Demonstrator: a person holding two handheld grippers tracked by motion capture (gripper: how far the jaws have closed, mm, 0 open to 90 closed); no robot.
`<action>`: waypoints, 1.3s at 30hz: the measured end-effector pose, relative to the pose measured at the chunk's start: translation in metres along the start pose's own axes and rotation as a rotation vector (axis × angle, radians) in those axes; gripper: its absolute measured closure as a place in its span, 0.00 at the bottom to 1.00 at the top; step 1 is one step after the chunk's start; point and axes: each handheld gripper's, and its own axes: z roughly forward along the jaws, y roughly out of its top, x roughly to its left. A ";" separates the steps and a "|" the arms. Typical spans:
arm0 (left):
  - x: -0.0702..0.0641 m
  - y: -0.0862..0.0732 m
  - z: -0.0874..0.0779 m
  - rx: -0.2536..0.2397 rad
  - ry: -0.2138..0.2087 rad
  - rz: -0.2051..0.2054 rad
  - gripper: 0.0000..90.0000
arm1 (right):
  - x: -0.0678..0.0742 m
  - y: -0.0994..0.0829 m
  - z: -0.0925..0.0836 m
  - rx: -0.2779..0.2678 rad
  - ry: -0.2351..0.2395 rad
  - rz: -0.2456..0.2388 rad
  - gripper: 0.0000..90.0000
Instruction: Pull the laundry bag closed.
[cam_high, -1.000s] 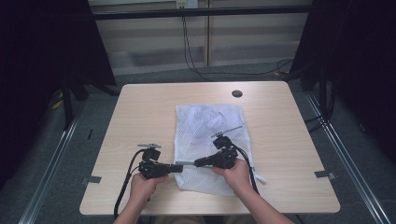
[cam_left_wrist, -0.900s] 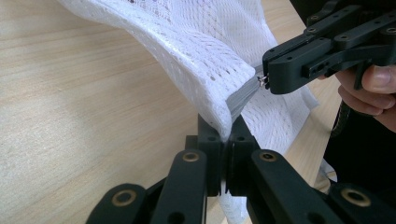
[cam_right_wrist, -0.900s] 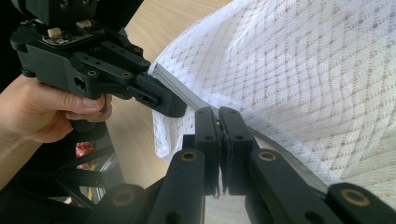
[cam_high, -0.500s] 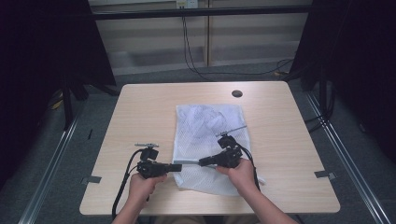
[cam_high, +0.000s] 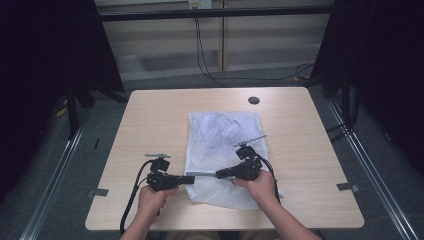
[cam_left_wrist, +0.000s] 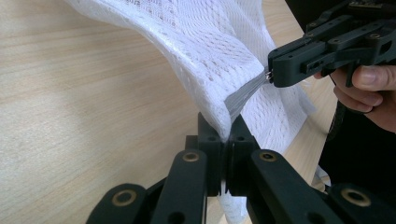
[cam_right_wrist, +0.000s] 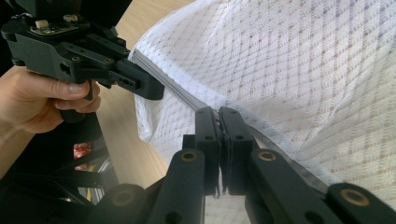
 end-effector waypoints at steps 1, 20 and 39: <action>0.000 0.000 0.000 0.000 0.001 0.004 0.98 | 0.000 0.000 0.000 -0.001 0.001 0.001 0.97; 0.000 0.000 -0.002 -0.002 0.001 -0.004 0.98 | -0.005 -0.003 -0.007 -0.002 -0.008 0.002 0.97; 0.001 0.000 -0.002 -0.007 0.004 -0.005 0.98 | -0.008 -0.006 -0.012 -0.001 -0.014 0.002 0.97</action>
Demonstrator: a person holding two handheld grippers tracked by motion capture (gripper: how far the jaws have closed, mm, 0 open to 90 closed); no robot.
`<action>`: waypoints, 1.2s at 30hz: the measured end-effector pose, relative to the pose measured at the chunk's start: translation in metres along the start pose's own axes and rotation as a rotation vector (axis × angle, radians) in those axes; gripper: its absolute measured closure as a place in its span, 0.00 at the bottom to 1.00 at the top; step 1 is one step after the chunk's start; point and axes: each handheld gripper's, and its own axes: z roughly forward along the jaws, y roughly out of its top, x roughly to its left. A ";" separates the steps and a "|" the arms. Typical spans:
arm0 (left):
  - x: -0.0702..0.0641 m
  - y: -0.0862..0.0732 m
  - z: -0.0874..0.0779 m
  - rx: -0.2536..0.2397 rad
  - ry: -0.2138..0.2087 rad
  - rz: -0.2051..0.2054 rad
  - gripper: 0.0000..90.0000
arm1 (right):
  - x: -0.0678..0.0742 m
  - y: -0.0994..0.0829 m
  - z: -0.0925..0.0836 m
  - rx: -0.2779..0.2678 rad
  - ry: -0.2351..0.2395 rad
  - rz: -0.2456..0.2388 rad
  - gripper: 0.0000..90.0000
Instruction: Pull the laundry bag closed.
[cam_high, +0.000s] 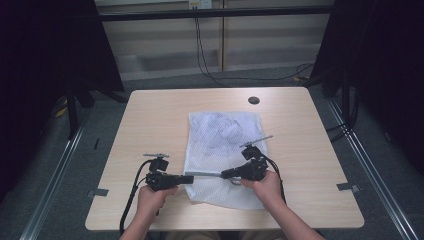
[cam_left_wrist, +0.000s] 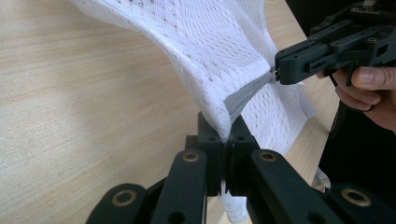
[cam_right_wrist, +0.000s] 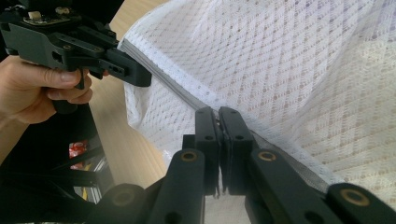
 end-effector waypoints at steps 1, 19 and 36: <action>0.000 0.000 0.000 0.001 0.003 0.000 0.98 | 0.000 0.000 0.000 0.001 -0.004 -0.001 0.97; 0.001 0.000 -0.001 0.001 0.000 -0.014 0.98 | -0.004 -0.003 -0.006 0.000 -0.011 0.004 0.97; 0.001 0.000 -0.002 0.000 0.004 -0.017 0.98 | -0.008 -0.006 -0.011 -0.001 -0.019 0.003 0.97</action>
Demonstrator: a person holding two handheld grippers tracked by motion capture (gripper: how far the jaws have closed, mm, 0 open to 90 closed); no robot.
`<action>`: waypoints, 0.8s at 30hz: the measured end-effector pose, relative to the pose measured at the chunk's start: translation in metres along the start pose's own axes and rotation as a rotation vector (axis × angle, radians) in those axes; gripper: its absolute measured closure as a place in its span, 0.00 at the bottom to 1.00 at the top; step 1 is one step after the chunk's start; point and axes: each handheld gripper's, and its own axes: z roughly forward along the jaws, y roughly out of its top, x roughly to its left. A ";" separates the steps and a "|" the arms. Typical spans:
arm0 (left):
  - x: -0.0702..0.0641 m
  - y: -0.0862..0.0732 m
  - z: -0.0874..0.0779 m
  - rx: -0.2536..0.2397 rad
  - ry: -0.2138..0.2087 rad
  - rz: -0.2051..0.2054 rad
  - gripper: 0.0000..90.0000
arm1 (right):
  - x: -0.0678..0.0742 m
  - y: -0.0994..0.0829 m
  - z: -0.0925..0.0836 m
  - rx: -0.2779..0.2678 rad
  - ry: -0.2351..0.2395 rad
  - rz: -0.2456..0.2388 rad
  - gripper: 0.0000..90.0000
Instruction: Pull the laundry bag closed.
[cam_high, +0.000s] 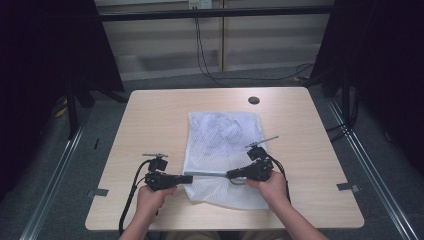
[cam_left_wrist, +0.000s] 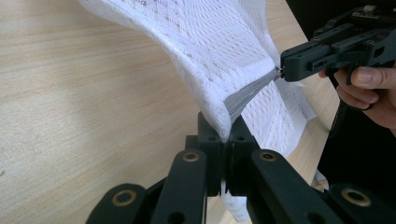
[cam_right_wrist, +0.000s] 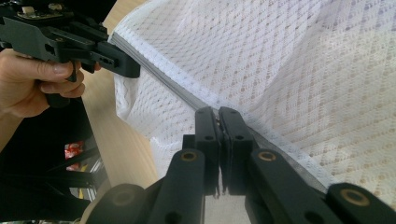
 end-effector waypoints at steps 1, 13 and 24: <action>0.000 0.000 0.000 0.001 -0.001 -0.001 0.98 | 0.000 0.000 0.000 0.000 0.001 0.003 0.97; 0.001 0.000 -0.001 -0.003 0.000 0.000 0.98 | -0.003 -0.002 -0.003 -0.003 -0.006 0.007 0.97; 0.001 0.000 -0.001 -0.003 0.000 -0.003 0.98 | -0.005 -0.004 -0.006 0.001 -0.013 0.012 0.97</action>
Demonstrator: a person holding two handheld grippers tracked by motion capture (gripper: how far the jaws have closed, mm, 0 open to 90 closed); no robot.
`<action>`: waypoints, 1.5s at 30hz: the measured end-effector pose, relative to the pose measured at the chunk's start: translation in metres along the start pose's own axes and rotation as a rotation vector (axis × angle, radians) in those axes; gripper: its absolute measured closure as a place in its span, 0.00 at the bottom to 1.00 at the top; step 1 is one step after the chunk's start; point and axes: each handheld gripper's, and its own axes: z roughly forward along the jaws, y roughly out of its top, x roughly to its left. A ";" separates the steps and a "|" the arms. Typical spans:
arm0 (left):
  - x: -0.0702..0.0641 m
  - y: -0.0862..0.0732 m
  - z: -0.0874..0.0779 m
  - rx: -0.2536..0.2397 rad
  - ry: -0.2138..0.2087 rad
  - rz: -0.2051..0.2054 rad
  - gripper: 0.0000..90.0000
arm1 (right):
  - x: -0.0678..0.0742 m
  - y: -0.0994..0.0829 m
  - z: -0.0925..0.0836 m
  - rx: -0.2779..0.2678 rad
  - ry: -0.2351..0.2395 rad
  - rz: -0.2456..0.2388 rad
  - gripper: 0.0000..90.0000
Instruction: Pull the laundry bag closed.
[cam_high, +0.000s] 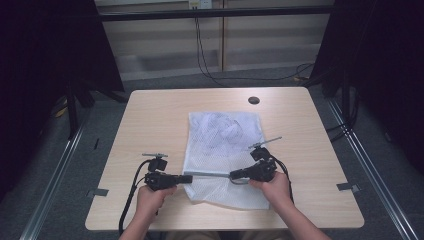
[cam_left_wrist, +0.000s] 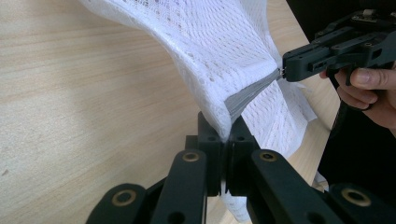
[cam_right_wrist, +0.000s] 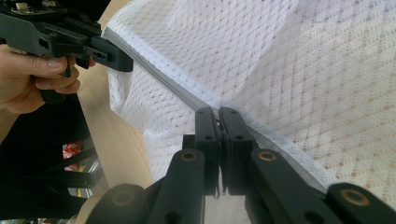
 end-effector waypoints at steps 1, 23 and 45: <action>0.000 0.000 0.000 0.000 0.001 0.000 0.98 | 0.000 0.000 0.000 0.000 0.002 0.004 0.97; 0.001 0.000 0.000 0.002 0.000 -0.006 0.98 | -0.003 -0.002 -0.001 -0.004 0.005 0.004 0.97; 0.001 0.000 -0.001 0.004 0.002 -0.008 0.98 | -0.005 -0.005 -0.002 -0.004 0.013 0.003 0.97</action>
